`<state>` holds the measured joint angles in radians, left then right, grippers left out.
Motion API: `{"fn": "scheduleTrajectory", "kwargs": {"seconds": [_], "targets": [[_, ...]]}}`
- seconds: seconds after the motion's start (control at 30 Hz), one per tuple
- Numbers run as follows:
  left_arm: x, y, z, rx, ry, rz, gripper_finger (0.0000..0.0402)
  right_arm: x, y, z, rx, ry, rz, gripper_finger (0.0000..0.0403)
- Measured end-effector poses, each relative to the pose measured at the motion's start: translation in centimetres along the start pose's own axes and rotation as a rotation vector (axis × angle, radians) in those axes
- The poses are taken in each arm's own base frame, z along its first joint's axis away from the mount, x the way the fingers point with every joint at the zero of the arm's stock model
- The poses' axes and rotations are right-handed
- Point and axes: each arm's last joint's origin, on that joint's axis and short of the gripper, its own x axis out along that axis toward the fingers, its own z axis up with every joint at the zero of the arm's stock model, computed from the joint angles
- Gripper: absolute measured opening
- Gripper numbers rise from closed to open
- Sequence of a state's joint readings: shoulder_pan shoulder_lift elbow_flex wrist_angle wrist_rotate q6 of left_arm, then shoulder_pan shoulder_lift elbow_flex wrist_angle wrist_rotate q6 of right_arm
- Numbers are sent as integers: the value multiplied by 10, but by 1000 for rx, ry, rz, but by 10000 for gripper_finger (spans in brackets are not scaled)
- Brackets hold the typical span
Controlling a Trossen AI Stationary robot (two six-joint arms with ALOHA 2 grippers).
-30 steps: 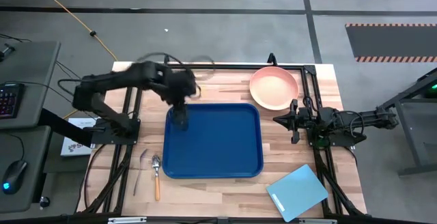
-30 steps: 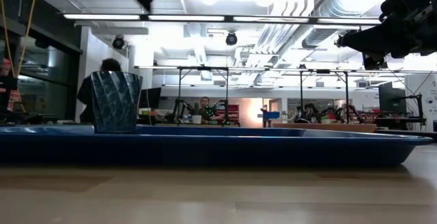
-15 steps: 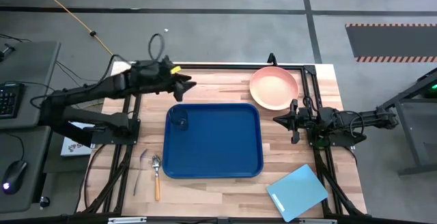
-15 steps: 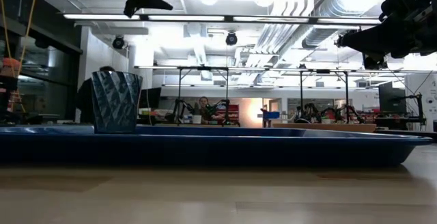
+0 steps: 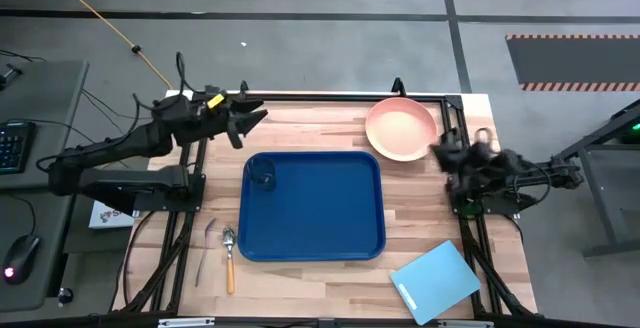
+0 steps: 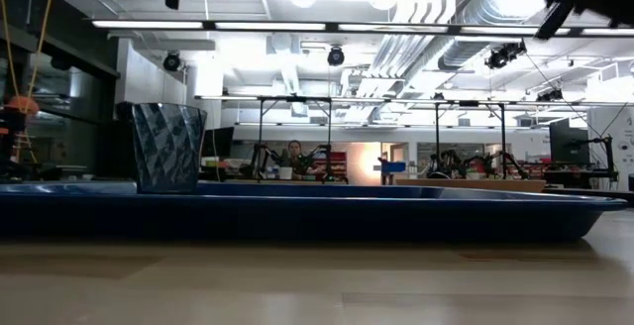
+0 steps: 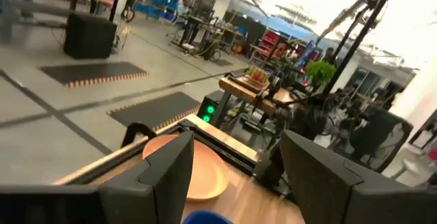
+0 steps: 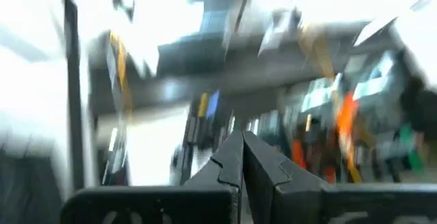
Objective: Pick and place plate/cup/fork/spoon on tray
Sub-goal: Put the orange plate on the blue serving tray to the bottom right of the cup
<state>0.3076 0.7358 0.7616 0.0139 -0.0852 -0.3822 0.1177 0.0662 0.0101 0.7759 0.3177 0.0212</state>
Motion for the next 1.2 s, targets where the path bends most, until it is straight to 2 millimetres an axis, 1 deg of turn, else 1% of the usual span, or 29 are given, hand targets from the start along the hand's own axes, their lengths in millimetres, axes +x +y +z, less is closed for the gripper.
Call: {"fn": "scheduleTrajectory", "kwargs": {"seconds": [0.07, 0.13, 0.2, 0.27, 0.33, 0.43, 0.57, 0.67, 0.73, 0.8, 0.87, 1.0, 1.1, 1.2], "targets": [[-5, -1, 4, 20, -28, 1, 211, -1, -3, 15, 53, -149, -82, 0], [-10, -1, 6, 31, -47, -3, 211, -4, -5, 26, 112, -259, -161, 0], [-14, -2, 9, 38, -60, -8, 211, -3, -6, 32, 134, -294, -199, 0], [-18, -2, 10, 40, -69, -19, 211, 2, -5, 36, 147, -267, -220, 0], [-21, -3, 11, 41, -72, -25, 211, 12, -2, 36, 162, -188, -233, 0], [-24, -2, 11, 57, -61, -21, 211, 32, 4, 30, 138, -16, -285, 0], [-24, -1, 9, 59, -40, -15, 211, 58, 10, 16, 10, 184, -377, 0], [-24, -1, 9, 59, -37, -17, 211, 77, 16, 12, -71, 239, -383, 0], [-24, -1, 9, 60, -38, -18, 211, 91, 20, 12, -86, 256, -382, 0], [-24, -1, 9, 60, -38, -18, 211, 102, 22, 9, -122, 287, -434, 0], [-24, -1, 9, 59, -39, -18, 211, 112, 20, 7, -120, 313, -552, 1], [-24, -1, 9, 60, -40, -18, 211, 129, 11, 9, -171, 468, -684, 12], [-24, -1, 9, 59, -39, -19, 211, 141, 4, 9, -181, 641, -720, 18], [-24, -1, 9, 59, -40, -19, 211, 147, -9, 2, -121, 854, -789, 19]]}}
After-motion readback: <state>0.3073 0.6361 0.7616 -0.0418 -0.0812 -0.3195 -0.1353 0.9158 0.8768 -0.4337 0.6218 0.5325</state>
